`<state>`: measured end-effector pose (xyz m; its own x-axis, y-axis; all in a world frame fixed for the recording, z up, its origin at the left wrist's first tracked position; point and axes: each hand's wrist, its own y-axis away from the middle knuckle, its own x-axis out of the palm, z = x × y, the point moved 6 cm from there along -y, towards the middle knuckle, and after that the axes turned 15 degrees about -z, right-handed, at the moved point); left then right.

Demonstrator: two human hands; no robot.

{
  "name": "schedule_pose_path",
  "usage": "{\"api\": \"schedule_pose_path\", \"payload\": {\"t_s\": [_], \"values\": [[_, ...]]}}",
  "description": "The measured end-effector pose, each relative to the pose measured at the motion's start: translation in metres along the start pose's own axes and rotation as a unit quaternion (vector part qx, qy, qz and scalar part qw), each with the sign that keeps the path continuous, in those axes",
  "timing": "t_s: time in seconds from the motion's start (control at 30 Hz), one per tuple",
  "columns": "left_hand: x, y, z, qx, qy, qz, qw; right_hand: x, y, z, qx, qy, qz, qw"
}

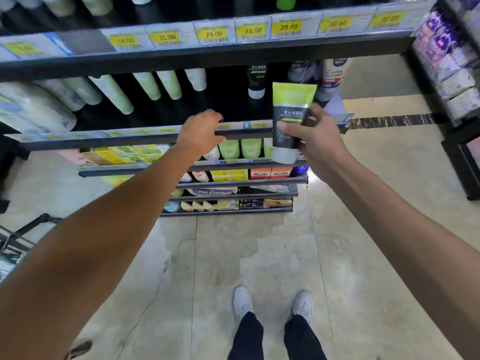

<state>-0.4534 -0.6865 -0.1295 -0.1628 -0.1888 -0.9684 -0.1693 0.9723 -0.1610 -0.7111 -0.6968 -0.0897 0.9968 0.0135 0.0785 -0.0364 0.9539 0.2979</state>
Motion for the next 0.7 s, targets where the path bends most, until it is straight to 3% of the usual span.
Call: {"api": "schedule_pose_path", "payload": {"t_s": [0.5,0.7], "values": [[-0.009,-0.002,0.015,0.005,0.011,-0.026,1.0,0.061,-0.078,0.03,-0.147,0.09,-0.063,0.983],[-0.007,-0.002,0.019,0.005,-0.007,-0.021,1.0,0.069,-0.091,0.013,-0.171,0.168,-0.017,0.971]]}}
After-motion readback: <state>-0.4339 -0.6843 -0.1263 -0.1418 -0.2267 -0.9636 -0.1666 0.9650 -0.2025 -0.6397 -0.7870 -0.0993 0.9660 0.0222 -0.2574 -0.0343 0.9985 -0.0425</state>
